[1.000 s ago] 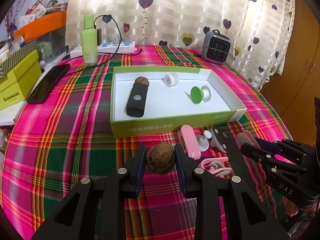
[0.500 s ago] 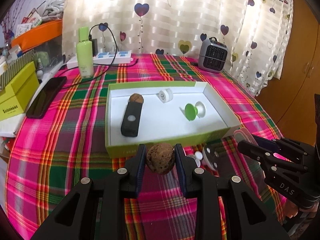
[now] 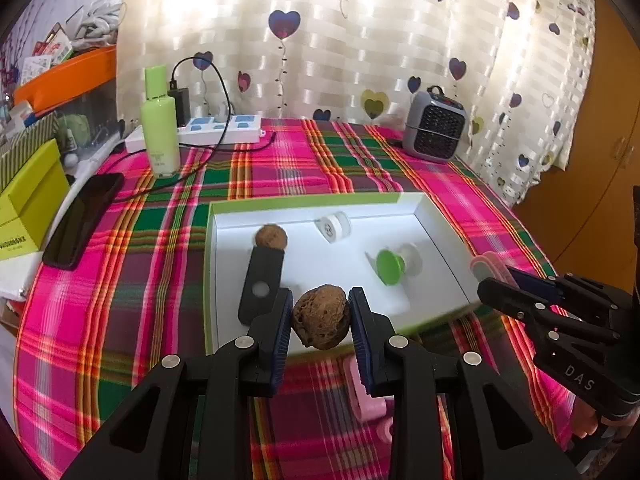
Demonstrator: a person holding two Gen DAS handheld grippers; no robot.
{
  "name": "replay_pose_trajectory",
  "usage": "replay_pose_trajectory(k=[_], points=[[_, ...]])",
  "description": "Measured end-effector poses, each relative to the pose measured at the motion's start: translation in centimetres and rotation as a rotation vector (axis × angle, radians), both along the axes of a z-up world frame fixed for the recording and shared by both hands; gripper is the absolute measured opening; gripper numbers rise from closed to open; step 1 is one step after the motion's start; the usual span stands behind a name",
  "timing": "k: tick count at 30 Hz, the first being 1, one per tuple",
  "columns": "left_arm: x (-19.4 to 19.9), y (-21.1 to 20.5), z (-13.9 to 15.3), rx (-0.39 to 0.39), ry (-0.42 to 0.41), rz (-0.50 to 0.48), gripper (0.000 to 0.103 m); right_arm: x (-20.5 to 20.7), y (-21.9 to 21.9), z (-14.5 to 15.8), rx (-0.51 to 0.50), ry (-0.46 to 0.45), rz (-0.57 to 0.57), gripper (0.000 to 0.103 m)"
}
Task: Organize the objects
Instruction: 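Carry the walnut and pink clip over the tray with both tools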
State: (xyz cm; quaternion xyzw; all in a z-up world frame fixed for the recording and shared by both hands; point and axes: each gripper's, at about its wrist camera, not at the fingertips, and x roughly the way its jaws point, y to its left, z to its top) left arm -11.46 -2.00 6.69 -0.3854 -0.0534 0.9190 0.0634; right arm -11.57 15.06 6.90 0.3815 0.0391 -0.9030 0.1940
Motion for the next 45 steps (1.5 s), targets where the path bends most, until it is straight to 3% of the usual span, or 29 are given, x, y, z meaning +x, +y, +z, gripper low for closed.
replay_pose_trajectory(k=[14,27,45], points=[[-4.4,-0.4,-1.0,-0.005,-0.018,0.015,0.027,-4.9,-0.7,-0.1,0.009,-0.013,0.014,0.024],[-8.7,0.1,-2.9,-0.009,-0.055,0.024,0.027,-10.1,-1.0,-2.2,0.011,-0.063,-0.004,0.024],[-10.9,0.9,-4.5,-0.024,-0.092,0.004,0.027,-12.3,-1.6,-4.5,0.016,-0.110,0.007,0.024]])
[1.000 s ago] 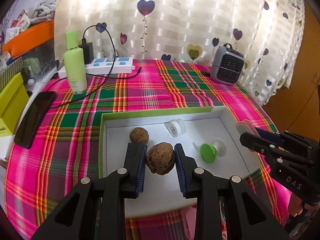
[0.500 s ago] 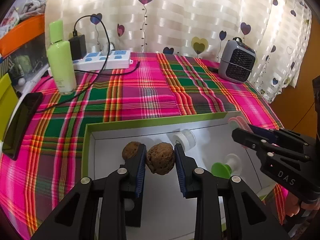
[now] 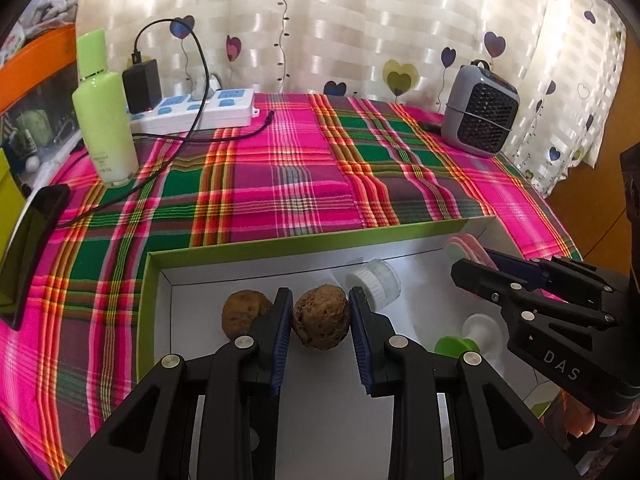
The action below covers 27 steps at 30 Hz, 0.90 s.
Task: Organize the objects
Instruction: 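Carry the walnut and pink clip over the tray with both tools, then open both tools to drop the walnut and pink clip into the tray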
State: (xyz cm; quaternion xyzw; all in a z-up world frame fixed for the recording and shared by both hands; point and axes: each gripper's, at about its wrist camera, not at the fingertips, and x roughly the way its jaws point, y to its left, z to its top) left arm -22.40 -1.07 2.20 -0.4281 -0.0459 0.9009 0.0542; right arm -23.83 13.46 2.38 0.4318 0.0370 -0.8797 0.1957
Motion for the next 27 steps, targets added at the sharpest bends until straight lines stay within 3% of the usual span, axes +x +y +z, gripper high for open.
replay_pose_trajectory(k=[27], points=[[-0.7,0.5,-0.5,-0.049,-0.041,-0.015,0.027,-0.2,-1.2,-0.5,0.043,-0.005,0.032,0.024]])
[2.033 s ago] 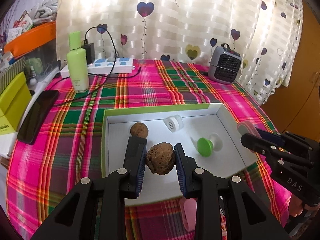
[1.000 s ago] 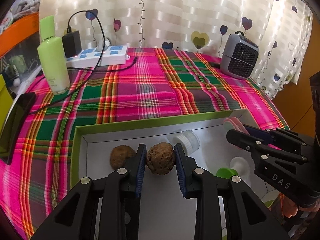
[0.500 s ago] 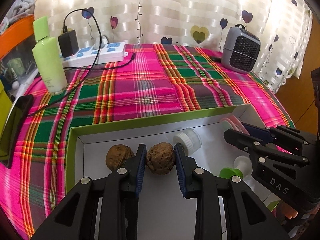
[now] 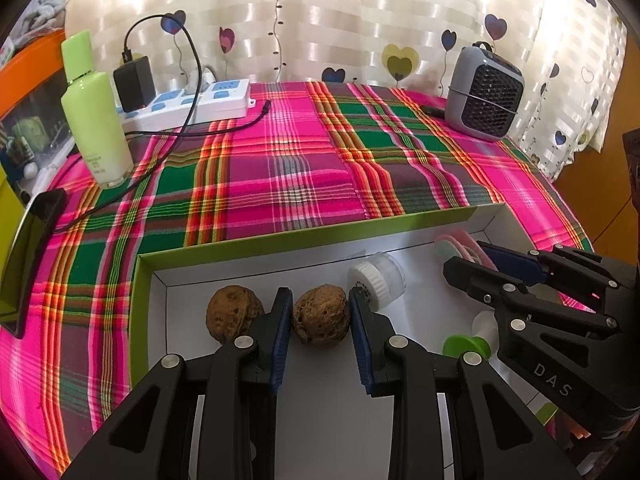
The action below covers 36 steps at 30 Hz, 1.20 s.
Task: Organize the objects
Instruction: 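Open both tools to drop the walnut and pink clip into the tray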
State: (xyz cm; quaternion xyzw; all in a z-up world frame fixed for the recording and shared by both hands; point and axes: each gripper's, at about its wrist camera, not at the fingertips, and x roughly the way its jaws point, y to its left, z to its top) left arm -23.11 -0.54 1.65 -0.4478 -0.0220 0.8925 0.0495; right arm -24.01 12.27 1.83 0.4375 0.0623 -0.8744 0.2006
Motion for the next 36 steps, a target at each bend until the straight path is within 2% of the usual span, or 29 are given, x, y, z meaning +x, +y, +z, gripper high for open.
replay_pose_trajectory(k=[23,26,30,36], points=[[-0.02,0.02,-0.07,0.000,-0.002,0.001,0.028,-0.40,-0.11,-0.16,0.010,-0.009,0.008,0.024],[0.00,0.01,-0.05,0.000,-0.003,0.000,0.031,-0.34,-0.02,-0.07,-0.001,-0.007,0.000,0.027],[0.13,0.03,-0.03,0.000,-0.002,-0.004,0.037,-0.11,-0.10,0.10,-0.005,-0.005,0.002,0.039],[0.51,-0.03,0.08,-0.003,-0.001,0.002,0.040,0.17,0.31,0.32,-0.013,-0.004,-0.022,0.039]])
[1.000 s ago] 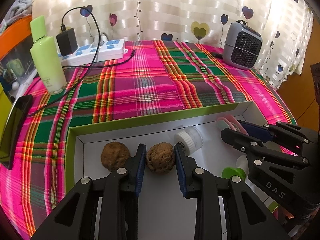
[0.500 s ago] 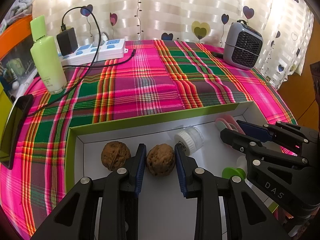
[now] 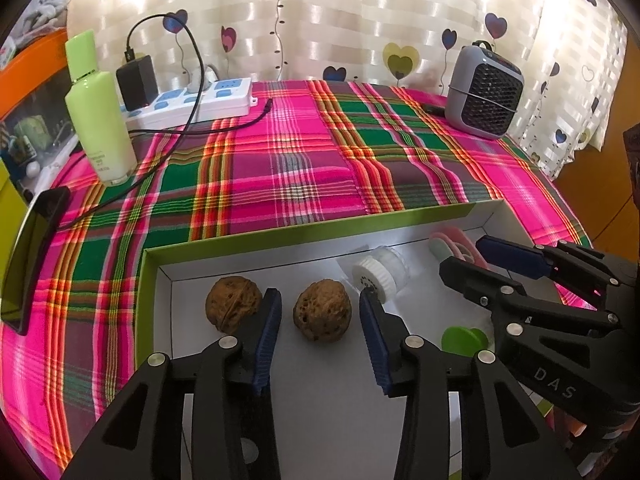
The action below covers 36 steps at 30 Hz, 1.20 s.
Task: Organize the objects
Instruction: 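Open both tools to drop the walnut and pink clip into the tray, then withdraw both tools from the tray toward the pink and black items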
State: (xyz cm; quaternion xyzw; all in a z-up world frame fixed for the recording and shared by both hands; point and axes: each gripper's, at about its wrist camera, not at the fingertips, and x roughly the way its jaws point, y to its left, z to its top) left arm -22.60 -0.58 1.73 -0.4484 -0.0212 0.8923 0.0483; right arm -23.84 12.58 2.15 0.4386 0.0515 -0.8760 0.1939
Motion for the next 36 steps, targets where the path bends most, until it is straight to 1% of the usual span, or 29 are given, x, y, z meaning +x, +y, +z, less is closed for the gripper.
replay_pose_trajectory(k=[10,20,28,31,36], points=[[1.0,-0.1,0.8,0.022,0.015,0.002,0.042,1.1,0.4,0.9,-0.014,0.021,-0.018,0.039],[3.1,0.0,2.3,0.033,0.049,0.003,0.043,2.9,0.7,1.8,-0.024,0.040,-0.032,0.039],[5.4,-0.1,3.3,0.039,0.073,0.008,0.043,5.2,0.6,3.0,-0.021,0.072,-0.035,0.039],[6.6,-0.1,4.0,0.025,0.099,0.015,0.043,6.2,0.6,3.3,-0.027,0.080,-0.038,0.039],[8.3,-0.5,4.5,0.038,0.114,0.020,0.043,8.1,0.6,3.7,-0.035,0.091,-0.044,0.039]])
